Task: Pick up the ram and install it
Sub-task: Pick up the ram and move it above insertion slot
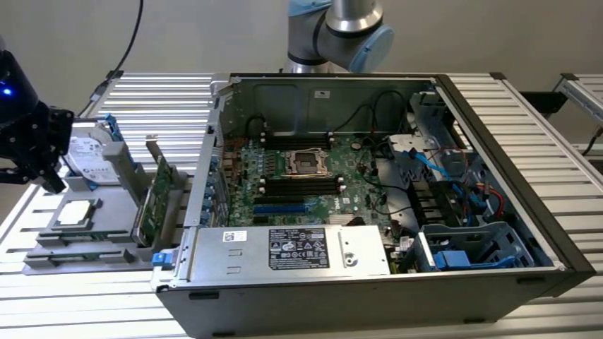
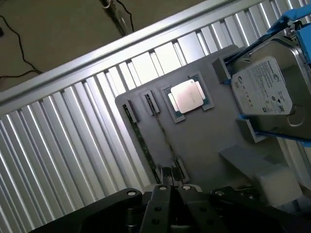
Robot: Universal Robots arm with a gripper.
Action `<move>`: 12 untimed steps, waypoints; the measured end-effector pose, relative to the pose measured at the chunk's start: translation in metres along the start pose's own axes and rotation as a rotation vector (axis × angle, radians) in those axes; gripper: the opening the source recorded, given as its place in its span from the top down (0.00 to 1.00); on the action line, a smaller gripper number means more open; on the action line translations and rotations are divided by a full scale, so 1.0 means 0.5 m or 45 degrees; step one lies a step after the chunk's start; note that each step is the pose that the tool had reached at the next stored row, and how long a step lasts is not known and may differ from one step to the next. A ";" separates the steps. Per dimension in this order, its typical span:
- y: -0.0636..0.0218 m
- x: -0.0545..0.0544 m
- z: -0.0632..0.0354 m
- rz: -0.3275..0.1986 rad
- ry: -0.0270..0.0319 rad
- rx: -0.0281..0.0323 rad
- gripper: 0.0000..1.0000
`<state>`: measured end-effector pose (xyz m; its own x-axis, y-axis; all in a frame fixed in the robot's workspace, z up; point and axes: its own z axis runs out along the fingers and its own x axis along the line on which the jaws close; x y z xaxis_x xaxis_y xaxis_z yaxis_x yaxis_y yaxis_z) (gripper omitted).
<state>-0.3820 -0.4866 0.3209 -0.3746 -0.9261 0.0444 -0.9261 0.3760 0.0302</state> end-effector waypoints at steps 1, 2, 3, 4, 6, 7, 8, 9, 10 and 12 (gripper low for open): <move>0.000 0.000 0.000 -0.023 0.0006 0.0011 0.89; 0.000 0.000 0.000 -0.046 0.0014 0.0021 0.89; 0.000 0.000 0.000 -0.069 0.0020 0.0031 0.89; 0.000 0.000 0.000 -0.091 0.0027 0.0041 0.89; 0.000 0.000 0.000 -0.137 0.0041 0.0061 0.89; 0.000 0.000 0.000 -0.160 0.0048 0.0071 0.89; 0.000 0.000 0.000 -0.183 0.0055 0.0082 0.89; 0.000 0.000 0.000 -0.208 0.0062 0.0093 0.89; 0.000 0.000 0.000 -0.230 0.0070 0.0102 0.89; 0.000 0.000 0.000 -0.276 0.0084 0.0122 0.89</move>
<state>-0.3820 -0.4866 0.3207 -0.1665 -0.9850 0.0444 -0.9853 0.1679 0.0303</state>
